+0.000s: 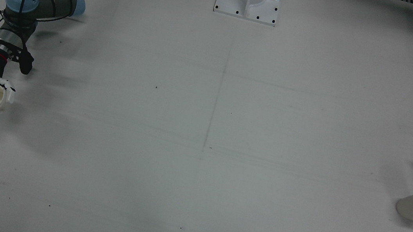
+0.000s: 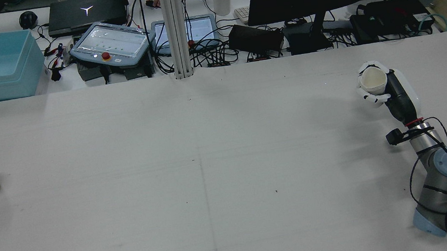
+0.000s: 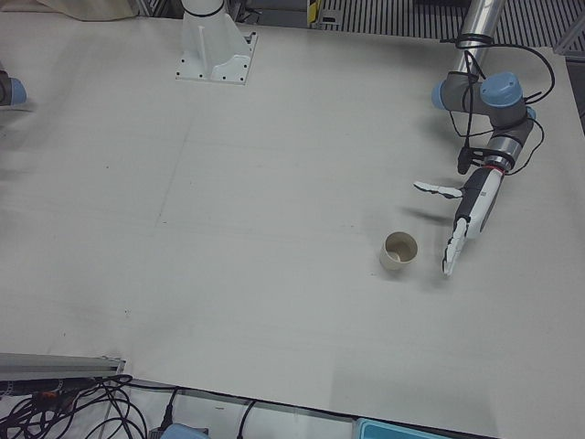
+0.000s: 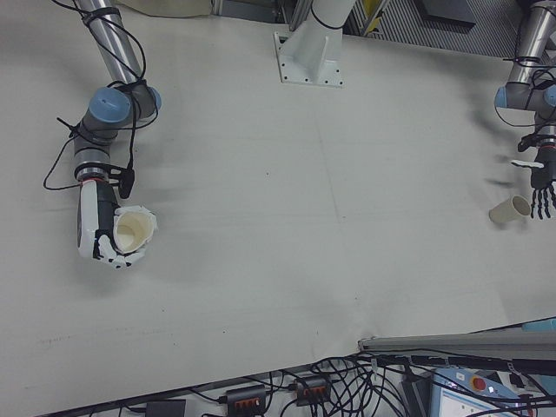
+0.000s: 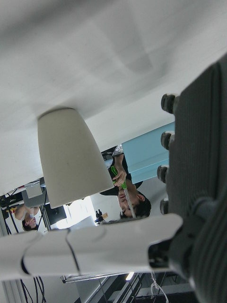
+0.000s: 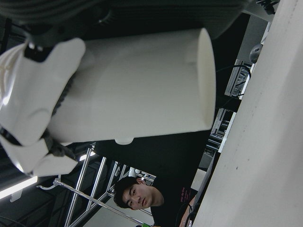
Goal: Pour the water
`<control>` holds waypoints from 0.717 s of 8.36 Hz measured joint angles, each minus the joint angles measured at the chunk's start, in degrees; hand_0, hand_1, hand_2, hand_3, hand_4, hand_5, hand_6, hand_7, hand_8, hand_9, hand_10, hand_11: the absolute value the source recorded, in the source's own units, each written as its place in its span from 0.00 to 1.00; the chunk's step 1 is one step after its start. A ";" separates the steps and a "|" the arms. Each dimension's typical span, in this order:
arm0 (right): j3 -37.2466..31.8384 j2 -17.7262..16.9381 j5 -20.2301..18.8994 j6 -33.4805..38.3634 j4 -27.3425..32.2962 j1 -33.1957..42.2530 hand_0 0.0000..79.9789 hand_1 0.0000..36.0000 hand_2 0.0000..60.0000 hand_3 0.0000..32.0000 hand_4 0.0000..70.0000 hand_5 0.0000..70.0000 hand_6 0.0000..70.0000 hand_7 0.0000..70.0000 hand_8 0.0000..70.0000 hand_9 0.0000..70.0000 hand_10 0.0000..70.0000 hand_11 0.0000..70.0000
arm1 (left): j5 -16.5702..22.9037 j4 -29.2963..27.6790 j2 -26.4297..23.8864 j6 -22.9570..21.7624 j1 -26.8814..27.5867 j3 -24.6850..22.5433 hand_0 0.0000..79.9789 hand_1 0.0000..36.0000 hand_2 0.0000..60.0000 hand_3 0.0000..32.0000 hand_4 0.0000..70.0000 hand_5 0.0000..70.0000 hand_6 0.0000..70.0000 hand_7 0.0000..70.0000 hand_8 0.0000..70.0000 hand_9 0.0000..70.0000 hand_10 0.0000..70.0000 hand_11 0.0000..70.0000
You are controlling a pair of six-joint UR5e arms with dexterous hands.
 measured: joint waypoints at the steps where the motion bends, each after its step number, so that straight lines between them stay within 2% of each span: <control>1: -0.22 -0.06 0.29 0.01 0.41 -1.48 0.57 0.14 0.00 0.00 0.00 0.34 0.38 0.25 0.14 0.11 0.22 0.33 | 0.00 -0.06 0.24 -0.01 -0.13 -0.15 0.72 0.58 0.00 0.59 0.00 0.01 0.00 0.00 0.00 0.00 0.00 0.04; 2: -0.35 -0.30 0.41 0.10 0.57 -3.21 0.56 0.13 0.00 0.00 0.00 0.11 0.24 0.09 0.03 0.00 0.04 0.07 | 0.03 -0.10 0.38 0.00 -0.27 -0.21 0.71 0.58 0.00 0.61 0.00 0.01 0.00 0.00 0.00 0.00 0.00 0.04; 3: -0.40 -0.60 0.47 0.18 0.64 -4.55 0.54 0.12 0.00 0.00 0.00 0.00 0.18 0.03 0.02 0.00 0.00 0.00 | 0.04 -0.12 0.41 0.03 -0.37 -0.23 0.71 0.58 0.00 0.61 0.00 0.01 0.00 0.00 0.00 0.00 0.00 0.04; 4: -0.39 -0.79 0.46 0.24 0.69 -5.00 0.53 0.13 0.00 0.00 0.00 0.00 0.15 0.01 0.01 0.00 0.00 0.00 | 0.05 -0.13 0.41 0.05 -0.40 -0.24 0.72 0.58 0.00 0.62 0.00 0.01 0.00 0.00 0.00 0.00 0.00 0.04; 6: -0.59 -0.68 0.38 -0.33 0.72 -4.03 0.53 0.12 0.00 0.00 0.00 0.00 0.16 0.02 0.02 0.00 0.00 0.00 | 0.08 -0.13 0.43 0.18 -0.41 -0.25 0.72 0.60 0.00 0.62 0.00 0.02 0.00 0.00 0.00 0.00 0.00 0.04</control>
